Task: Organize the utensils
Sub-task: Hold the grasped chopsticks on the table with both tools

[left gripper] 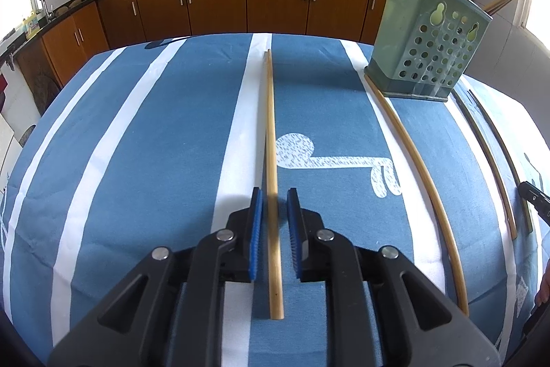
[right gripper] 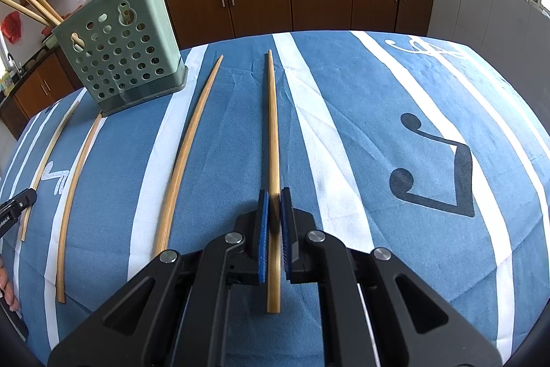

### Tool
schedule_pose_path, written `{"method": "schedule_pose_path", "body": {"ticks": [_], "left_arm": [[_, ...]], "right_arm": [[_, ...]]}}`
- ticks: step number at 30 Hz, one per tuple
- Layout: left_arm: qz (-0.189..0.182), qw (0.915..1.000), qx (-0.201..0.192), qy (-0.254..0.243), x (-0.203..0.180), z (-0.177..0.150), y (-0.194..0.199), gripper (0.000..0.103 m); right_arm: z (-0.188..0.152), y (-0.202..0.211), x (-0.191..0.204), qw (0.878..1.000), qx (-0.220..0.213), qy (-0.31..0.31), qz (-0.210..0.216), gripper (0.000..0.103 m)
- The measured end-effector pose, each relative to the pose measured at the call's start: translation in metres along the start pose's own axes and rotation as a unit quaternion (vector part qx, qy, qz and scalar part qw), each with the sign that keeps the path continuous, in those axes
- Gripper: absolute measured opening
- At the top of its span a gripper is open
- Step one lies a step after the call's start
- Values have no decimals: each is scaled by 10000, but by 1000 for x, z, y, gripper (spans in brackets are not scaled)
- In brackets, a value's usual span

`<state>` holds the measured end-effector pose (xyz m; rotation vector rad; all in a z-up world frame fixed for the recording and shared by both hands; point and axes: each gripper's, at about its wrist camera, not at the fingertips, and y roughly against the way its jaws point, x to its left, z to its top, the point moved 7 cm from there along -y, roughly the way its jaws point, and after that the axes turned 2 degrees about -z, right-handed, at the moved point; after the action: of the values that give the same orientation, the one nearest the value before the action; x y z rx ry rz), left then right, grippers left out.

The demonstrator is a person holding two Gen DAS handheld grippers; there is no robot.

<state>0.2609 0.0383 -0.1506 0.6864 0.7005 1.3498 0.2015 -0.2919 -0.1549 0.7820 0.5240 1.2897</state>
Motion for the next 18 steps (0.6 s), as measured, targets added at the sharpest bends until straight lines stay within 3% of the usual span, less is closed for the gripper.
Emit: {"method": "schedule_pose_path", "body": {"ticks": [18], "left_arm": [[-81,10000,-7,55,2,0,0,17]], "right_arm": [[0,0,-1,10000,7,-25,46,8]]}}
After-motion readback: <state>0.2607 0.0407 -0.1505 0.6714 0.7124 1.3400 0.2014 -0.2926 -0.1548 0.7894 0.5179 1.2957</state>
